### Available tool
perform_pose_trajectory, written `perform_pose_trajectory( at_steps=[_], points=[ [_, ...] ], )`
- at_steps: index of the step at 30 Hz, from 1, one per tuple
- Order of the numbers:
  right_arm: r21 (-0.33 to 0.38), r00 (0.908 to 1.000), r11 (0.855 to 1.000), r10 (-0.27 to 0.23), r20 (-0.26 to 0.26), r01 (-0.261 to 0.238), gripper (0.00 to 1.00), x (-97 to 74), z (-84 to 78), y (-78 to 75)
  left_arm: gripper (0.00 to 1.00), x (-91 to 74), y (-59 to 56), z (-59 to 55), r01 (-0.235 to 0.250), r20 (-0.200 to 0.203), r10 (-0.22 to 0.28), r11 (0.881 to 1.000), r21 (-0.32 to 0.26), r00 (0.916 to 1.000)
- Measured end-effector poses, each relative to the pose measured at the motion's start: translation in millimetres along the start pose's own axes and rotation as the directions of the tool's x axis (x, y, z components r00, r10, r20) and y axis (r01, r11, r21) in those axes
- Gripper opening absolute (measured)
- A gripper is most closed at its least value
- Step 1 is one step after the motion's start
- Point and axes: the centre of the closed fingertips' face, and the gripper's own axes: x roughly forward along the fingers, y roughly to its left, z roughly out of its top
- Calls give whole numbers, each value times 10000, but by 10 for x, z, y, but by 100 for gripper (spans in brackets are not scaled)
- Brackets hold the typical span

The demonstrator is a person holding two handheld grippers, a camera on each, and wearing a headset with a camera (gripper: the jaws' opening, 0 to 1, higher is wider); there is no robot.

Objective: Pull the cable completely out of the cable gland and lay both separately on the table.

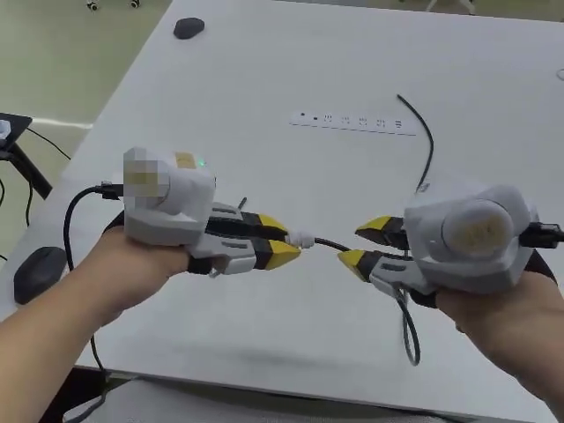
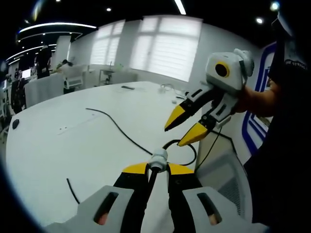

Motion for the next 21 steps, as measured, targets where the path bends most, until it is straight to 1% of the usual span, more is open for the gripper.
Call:
perform_pose_trajectory(
  at_steps=[3, 5, 7, 9, 13, 17, 21],
  points=[
    [-573, 9998, 9983, 72, -210, -84, 14, 88, 31, 38, 14, 15, -24, -3, 73, -21, -73, 10000, 13, 10000],
    [-941, 9997, 9955, 113, -224, -134, 13, 130, 44, 59, 14, 24, -39, -11, 102, -77, -102, 9999, 85, 9999],
    [-990, 9994, 9948, 230, -276, -257, 13, 161, 43, 88, 14, 25, -29, -33, 114, -195, -111, 9998, 157, 9997],
    [-1219, 9992, 9922, 227, -341, -267, 12, 171, 43, 99, 14, 27, -28, -42, 143, -207, -139, 9998, 165, 9997],
    [-1419, 9986, 9894, 259, -466, -323, 8, 178, 29, 114, 14, 25, -36, -33, 165, -182, -162, 9998, 150, 9997],
    [-1447, 9980, 9887, 317, -540, -392, 4, 191, 2, 122, 14, 30, -44, -10, 205, -116, -204, 9997, 148, 9997],
    [-1423, 9979, 9891, 296, -570, -374, 1, 190, -34, 121, 14, 41, -53, -7, 203, -162, -200, 9996, 203, 9997]
  ],
)
